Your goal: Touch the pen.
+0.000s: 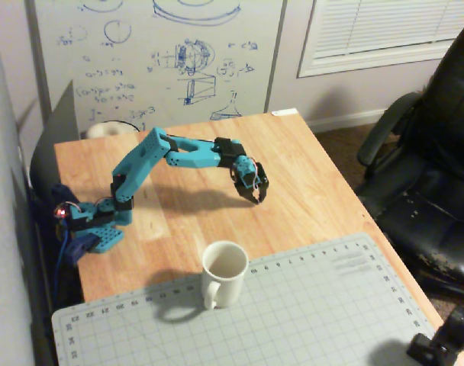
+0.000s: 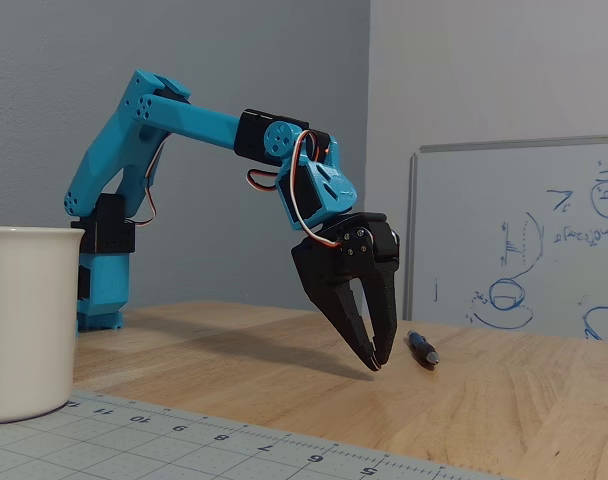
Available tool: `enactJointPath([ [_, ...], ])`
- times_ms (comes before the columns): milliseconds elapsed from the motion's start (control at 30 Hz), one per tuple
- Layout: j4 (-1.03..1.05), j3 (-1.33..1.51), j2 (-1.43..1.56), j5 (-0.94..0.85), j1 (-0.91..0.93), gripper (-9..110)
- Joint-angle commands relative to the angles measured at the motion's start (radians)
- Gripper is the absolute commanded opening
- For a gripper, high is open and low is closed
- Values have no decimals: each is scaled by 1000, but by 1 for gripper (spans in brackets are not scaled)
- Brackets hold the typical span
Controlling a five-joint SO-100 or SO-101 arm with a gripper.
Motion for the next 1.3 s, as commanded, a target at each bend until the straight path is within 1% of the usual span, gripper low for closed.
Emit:
enactJointPath([
  [0, 382, 1882, 2387, 6, -5, 1],
  [1267, 371, 1876, 2396, -8, -8, 1],
])
